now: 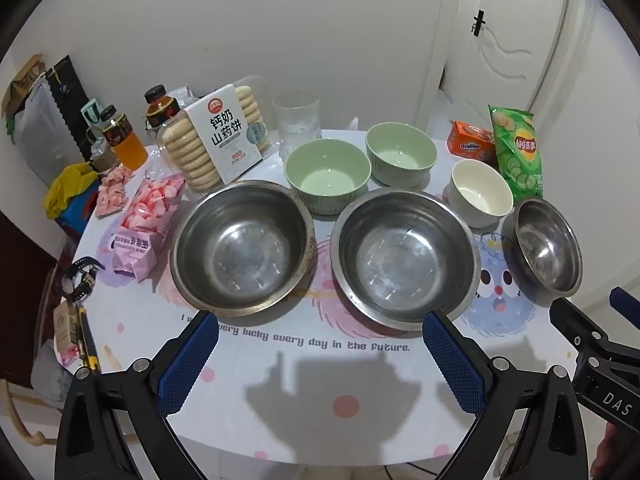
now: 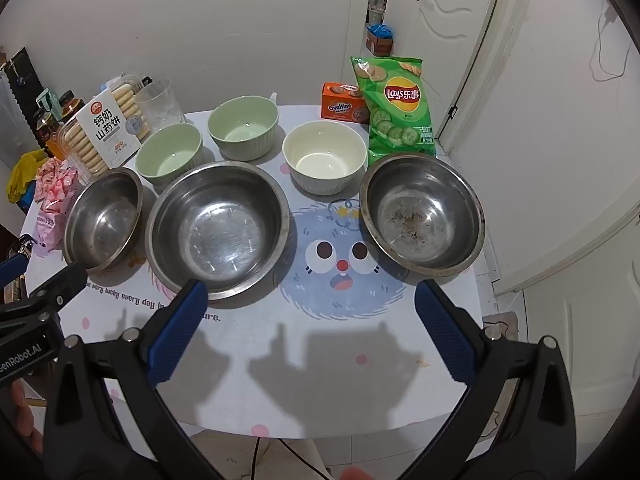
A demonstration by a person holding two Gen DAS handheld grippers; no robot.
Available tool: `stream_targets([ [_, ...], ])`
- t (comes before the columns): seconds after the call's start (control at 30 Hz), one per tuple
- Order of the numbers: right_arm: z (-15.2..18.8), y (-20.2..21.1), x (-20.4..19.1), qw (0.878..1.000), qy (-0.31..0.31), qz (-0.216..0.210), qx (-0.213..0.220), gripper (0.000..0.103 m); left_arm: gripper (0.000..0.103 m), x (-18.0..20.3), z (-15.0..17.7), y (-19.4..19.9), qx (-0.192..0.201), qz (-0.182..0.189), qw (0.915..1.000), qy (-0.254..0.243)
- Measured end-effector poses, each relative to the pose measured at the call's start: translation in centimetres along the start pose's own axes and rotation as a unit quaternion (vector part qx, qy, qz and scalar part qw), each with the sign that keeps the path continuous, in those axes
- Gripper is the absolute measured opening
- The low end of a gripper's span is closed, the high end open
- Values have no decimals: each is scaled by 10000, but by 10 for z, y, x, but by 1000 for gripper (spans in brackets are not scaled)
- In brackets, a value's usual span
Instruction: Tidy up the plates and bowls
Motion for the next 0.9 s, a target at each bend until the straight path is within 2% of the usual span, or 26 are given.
stream_targets([
  [0.9,1,-1,0,10000,13,23,-15,103,103,-1,-3,1,-27,-30,10000,1],
])
Point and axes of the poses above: each gripper's, at about its wrist camera, not at the fingertips, and y roughly against the way its jaws point, x to its right, z to its underside, the point moved 3 cm from there along -y, roughly the way its jaws point, and after that the axes turned 15 degrees about y, right-handed, at the moved point
